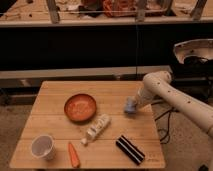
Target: Wipe the white sponge on the table
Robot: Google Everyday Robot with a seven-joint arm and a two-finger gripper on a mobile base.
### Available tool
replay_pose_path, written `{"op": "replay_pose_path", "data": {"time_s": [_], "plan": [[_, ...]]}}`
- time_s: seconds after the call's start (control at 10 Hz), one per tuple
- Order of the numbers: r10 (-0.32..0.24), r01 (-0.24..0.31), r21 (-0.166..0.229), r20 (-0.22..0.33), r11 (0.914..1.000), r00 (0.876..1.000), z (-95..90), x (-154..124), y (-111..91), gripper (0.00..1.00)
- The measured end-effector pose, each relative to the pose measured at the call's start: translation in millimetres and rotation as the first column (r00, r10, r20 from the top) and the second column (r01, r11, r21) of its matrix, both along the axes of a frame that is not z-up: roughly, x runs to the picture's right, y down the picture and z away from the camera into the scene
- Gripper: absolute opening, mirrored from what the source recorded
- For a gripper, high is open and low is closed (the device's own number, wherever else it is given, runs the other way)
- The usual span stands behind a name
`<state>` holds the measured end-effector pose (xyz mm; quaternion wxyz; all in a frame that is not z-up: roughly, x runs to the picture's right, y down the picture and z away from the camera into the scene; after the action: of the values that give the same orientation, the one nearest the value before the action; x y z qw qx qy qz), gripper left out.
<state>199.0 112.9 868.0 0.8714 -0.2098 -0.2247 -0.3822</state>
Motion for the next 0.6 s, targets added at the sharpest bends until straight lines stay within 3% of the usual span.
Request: {"op": "replay_pose_path", "data": {"time_s": [0.3, 0.6], "plan": [[0.046, -0.046, -0.020, -0.010, 0.9987, 0.999, 8.4, 16, 8, 0.03], [0.085, -0.087, -0.053, -0.044, 0.9948, 0.995, -1.8, 32, 41, 0.03]]}}
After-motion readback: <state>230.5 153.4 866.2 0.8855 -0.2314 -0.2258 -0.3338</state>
